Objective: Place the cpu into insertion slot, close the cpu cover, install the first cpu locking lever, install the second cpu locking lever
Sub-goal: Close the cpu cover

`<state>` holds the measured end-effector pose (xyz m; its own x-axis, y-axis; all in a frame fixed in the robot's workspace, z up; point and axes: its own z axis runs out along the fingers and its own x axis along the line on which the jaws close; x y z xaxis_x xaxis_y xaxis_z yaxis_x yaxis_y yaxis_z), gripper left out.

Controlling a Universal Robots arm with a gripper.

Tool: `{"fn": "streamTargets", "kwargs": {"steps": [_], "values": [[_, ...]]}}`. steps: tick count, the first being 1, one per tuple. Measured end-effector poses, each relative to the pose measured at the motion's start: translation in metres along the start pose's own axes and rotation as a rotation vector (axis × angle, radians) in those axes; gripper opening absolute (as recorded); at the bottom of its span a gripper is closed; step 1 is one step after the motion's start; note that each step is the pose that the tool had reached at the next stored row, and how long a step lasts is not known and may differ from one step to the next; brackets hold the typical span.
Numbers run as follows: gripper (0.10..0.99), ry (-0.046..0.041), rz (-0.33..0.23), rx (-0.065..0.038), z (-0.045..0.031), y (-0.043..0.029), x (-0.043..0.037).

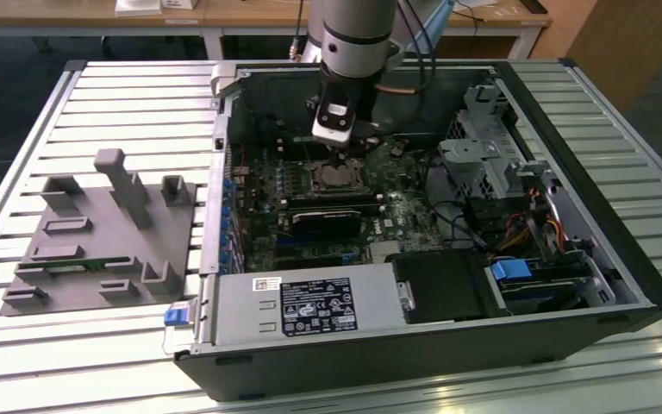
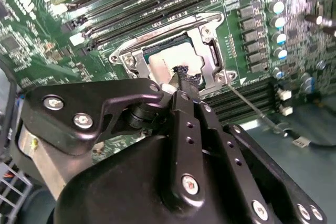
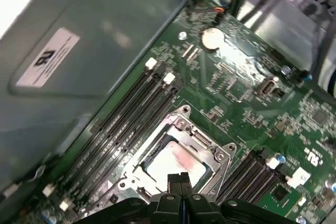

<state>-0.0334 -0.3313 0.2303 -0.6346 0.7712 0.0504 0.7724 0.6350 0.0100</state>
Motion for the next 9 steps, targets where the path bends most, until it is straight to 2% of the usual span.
{"fn": "streamTargets", "kwargs": {"steps": [9], "values": [[0.106, 0.0016, -0.161, 0.008, 0.0005, 0.0000, 0.0000]]}}
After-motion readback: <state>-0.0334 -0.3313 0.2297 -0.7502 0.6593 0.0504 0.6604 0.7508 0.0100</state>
